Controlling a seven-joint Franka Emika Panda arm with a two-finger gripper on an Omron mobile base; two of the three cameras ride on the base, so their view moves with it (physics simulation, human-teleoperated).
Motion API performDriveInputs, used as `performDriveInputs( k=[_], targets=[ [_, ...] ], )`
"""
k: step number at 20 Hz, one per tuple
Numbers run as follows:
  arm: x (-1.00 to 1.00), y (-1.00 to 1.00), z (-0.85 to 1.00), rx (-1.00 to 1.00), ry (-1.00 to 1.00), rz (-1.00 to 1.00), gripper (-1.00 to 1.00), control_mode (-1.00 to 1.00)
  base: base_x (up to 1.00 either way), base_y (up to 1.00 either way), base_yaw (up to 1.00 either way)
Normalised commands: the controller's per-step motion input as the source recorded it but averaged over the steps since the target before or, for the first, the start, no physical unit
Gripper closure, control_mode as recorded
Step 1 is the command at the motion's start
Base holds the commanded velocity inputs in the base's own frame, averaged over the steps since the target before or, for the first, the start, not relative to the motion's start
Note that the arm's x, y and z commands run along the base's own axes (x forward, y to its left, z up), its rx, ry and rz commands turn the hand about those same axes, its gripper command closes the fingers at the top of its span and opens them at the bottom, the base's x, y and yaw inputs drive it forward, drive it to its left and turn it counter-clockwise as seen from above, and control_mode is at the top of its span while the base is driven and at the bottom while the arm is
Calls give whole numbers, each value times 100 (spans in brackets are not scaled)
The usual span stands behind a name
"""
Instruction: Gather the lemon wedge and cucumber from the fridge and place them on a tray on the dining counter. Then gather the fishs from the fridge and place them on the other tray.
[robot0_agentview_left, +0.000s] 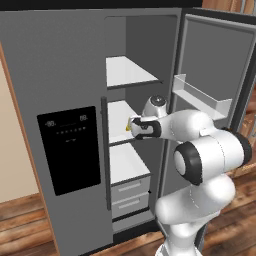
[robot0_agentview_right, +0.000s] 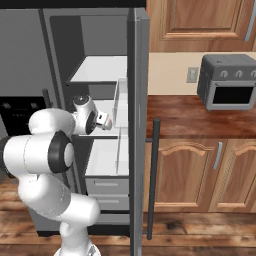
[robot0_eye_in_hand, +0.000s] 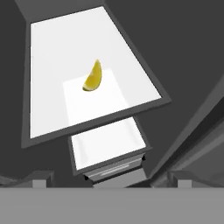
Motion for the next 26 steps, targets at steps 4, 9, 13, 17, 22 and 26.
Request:
performDriveInputs(
  k=[4,9,13,17,22,26],
  targets=[
    [33,9,-25,0,0,-2,-100,-100,0,0,0],
    [37,11,-24,0,0,-4,-100,-100,0,0,0],
    [44,5,-15,0,0,-3,-100,-100,0,0,0],
    [42,0,-16,0,0,-2,-100,-100,0,0,0],
    [39,4,-21,0,0,-3,-100,-100,0,0,0],
    [36,7,-23,0,0,-3,-100,-100,0,0,0]
  ],
)
